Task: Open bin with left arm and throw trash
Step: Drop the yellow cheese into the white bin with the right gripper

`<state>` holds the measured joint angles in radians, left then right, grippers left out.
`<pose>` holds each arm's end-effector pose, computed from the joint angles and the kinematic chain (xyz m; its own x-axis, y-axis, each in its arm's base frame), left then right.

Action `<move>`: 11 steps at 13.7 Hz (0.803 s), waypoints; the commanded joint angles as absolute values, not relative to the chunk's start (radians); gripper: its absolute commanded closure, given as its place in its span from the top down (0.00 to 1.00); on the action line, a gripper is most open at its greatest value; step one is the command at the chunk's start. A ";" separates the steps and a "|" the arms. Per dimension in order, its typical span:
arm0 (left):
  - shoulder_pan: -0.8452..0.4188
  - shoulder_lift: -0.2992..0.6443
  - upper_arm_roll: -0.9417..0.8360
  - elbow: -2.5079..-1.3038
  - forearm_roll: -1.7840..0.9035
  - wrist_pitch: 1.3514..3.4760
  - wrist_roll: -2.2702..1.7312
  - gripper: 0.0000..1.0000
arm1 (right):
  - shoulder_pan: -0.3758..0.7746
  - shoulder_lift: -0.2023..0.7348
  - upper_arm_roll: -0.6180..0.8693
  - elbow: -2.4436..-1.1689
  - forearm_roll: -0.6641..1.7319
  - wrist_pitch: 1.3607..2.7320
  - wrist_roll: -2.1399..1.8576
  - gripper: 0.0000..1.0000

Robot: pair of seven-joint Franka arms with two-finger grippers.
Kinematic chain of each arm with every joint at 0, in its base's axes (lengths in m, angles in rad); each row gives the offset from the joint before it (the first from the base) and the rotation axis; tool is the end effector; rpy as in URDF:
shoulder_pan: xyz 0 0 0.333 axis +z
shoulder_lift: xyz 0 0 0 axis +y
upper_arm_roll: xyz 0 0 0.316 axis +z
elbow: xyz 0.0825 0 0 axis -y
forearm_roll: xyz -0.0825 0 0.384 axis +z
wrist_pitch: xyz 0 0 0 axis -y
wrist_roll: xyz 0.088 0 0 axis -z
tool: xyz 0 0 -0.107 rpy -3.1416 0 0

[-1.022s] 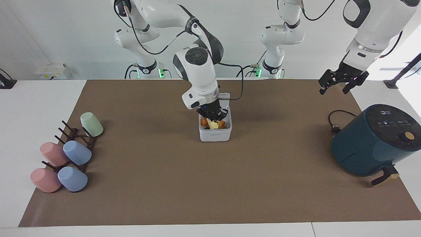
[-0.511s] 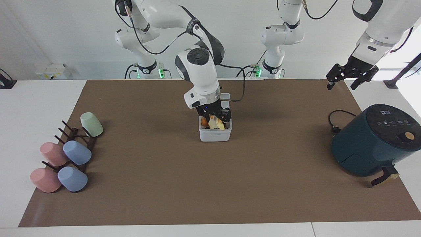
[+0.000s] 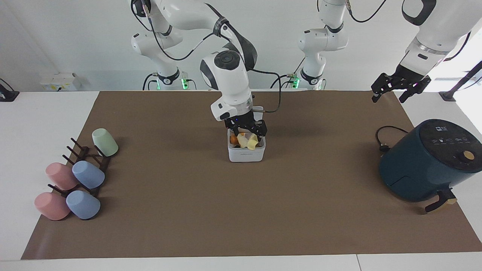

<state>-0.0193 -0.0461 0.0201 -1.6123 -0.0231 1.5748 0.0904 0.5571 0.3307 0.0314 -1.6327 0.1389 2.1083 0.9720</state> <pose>0.5404 -0.0018 0.6305 0.9959 -0.0894 0.0107 -0.0896 -0.9957 0.0232 0.5547 0.3753 0.4418 0.9020 -0.4302 -0.0355 -0.4286 -0.8827 -0.1928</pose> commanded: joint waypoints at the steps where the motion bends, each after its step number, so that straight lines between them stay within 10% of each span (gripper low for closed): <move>1: -0.014 -0.052 0.017 -1.620 -0.026 1.566 0.098 1.00 | 0.557 0.298 0.034 -1.666 0.153 2.082 1.002 1.00; 11: -0.009 -0.052 0.017 -1.621 -0.025 1.563 0.101 1.00 | 0.298 0.285 0.018 -1.485 0.029 1.811 0.565 1.00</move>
